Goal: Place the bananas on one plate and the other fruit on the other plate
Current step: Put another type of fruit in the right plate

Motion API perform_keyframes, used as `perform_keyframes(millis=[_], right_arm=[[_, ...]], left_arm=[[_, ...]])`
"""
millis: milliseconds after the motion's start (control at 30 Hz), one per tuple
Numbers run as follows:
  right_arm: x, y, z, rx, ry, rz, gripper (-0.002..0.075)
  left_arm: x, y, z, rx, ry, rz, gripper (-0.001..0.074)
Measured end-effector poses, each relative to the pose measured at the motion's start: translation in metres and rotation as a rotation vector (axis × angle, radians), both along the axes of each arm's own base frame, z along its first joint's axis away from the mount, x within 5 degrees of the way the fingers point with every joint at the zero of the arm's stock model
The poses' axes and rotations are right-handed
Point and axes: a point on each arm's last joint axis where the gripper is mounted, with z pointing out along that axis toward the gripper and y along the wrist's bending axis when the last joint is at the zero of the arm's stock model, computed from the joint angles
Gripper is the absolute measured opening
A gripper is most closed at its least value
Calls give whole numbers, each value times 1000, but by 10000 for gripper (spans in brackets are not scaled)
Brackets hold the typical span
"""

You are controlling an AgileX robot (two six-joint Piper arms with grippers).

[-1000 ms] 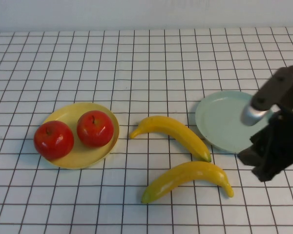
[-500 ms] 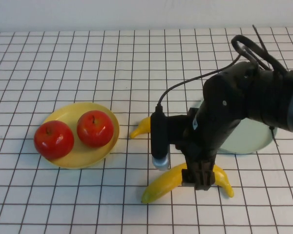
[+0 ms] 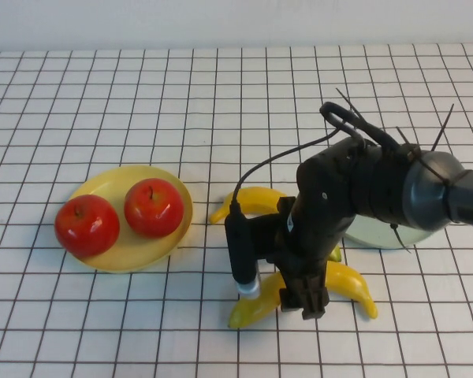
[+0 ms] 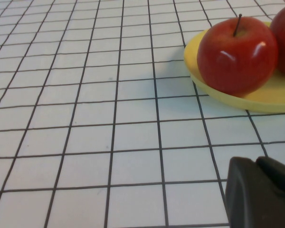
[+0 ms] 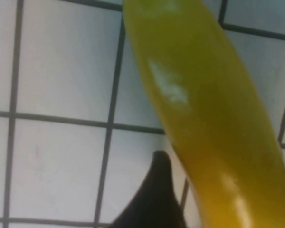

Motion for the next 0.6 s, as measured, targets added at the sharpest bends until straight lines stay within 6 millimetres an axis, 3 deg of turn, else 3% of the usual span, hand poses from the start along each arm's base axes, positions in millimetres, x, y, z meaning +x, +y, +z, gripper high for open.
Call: perform_keyframes(millis=[67,200,233,433,600], right_arm=[[0,0,-1,1,-1,-2,538],[3,3,7,15,3,-57,328],[4,3,11,18,5,-82,305],[12,-12,53,71,8,-318,313],[29,-58,82,87,-24,-540,313]], left_arm=[[0,0,0,0,0,0,-2],[0,0,0,0,0,0,-2],[0,0,0,0,0,0,-2],[0,0,0,0,0,0,-2],[0,0,0,0,0,0,-2]])
